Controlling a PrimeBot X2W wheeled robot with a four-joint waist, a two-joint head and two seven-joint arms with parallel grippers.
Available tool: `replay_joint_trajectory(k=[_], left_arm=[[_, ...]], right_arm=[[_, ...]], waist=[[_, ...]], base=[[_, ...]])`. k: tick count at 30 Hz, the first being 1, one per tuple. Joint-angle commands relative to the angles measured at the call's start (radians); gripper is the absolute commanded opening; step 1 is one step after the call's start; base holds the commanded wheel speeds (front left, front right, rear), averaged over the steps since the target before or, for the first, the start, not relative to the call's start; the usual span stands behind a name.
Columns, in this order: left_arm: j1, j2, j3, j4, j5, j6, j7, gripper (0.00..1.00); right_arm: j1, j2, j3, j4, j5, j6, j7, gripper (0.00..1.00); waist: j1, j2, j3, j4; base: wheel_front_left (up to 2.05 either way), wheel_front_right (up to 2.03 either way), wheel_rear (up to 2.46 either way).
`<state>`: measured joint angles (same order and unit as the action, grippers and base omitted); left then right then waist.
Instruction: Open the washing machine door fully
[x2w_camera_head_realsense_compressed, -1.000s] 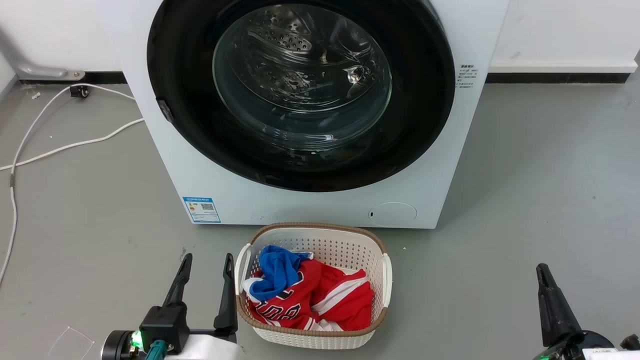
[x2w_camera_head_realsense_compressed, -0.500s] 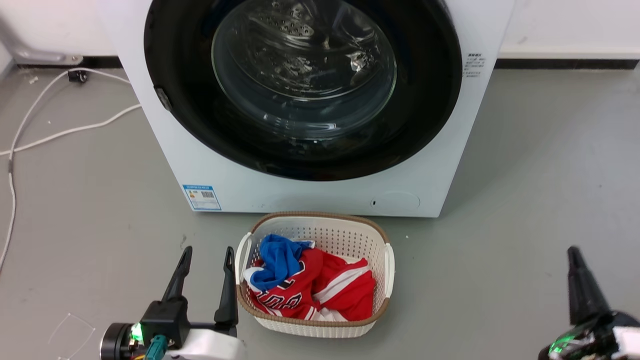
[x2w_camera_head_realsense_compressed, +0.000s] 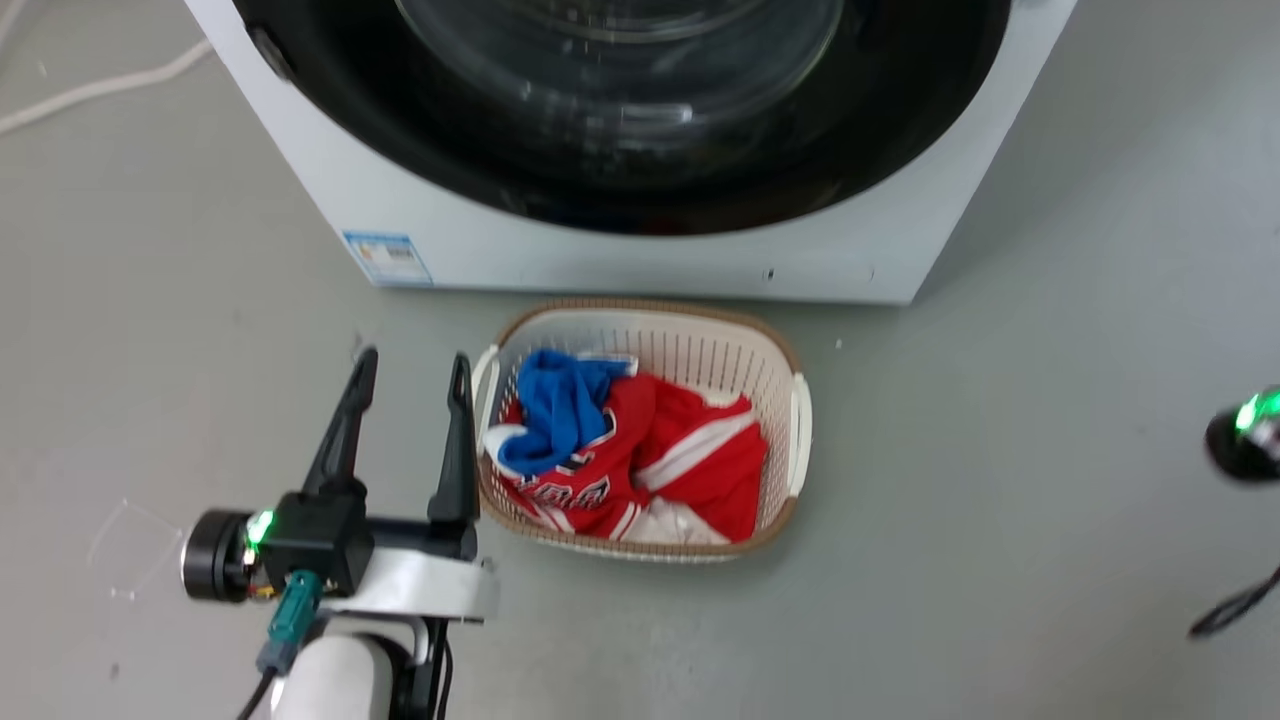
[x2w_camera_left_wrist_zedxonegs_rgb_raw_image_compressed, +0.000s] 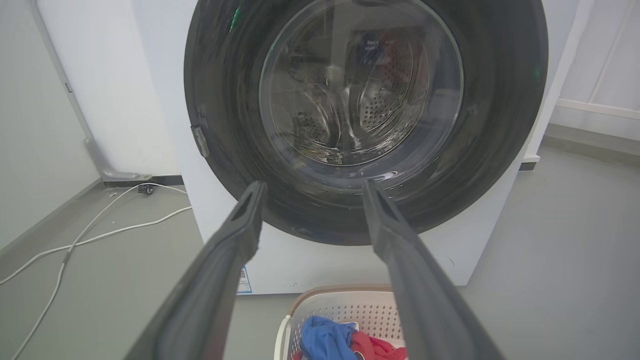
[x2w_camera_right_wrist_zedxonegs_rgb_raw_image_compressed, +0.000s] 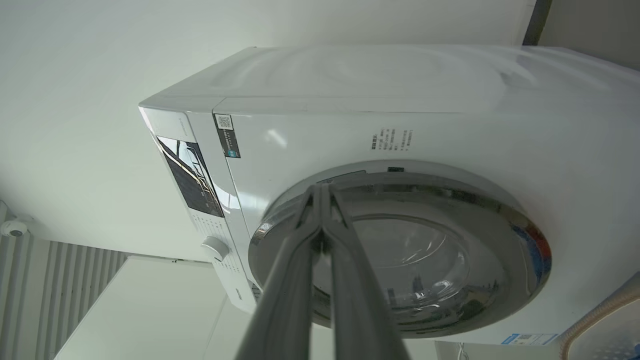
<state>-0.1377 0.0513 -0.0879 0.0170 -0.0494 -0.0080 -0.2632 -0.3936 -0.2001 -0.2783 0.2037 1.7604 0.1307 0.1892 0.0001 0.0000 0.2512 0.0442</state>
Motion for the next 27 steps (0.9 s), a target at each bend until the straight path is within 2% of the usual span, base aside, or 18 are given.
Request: replay_joint_trajectory(k=[1, 8, 13, 20, 27], left_arm=[[-0.016, -0.001, 0.0, -0.006, 0.001, 0.0, -0.002, 1.0], [-0.091, -0.002, -0.01, -0.033, 0.003, -0.003, -0.002, 1.0], [-0.123, -0.002, -0.008, -0.044, 0.007, 0.001, -0.002, 1.0], [-0.153, -0.002, -0.003, -0.057, 0.001, 0.003, -0.002, 1.0], [-0.162, -0.002, 0.004, -0.073, -0.004, 0.009, -0.002, 1.0]], right_arm=[[-0.026, -0.009, 0.001, 0.013, 0.003, 0.0, 0.01, 0.0], [-0.263, -0.115, 0.043, 0.18, -0.017, 0.0, 0.115, 0.0], [-0.426, -0.161, 0.099, 0.257, -0.05, 0.0, 0.16, 0.0], [-0.622, -0.197, 0.189, 0.328, -0.099, 0.0, 0.228, 0.0], [-0.773, -0.184, 0.275, 0.397, -0.155, 0.0, 0.263, 0.0]], waist=[[-0.0001, 0.0, 0.06, 0.009], [-0.0001, 0.0, 0.172, 0.022], [-0.0001, 0.0, 0.239, 0.025], [-0.0001, 0.0, 0.299, 0.04], [-0.0001, 0.0, 0.337, 0.048]], base=[[0.0, 0.0, 0.0], [0.0, 0.0, 0.0], [0.0, 0.0, 0.0], [0.0, 0.0, 0.0], [0.0, 0.0, 0.0]])
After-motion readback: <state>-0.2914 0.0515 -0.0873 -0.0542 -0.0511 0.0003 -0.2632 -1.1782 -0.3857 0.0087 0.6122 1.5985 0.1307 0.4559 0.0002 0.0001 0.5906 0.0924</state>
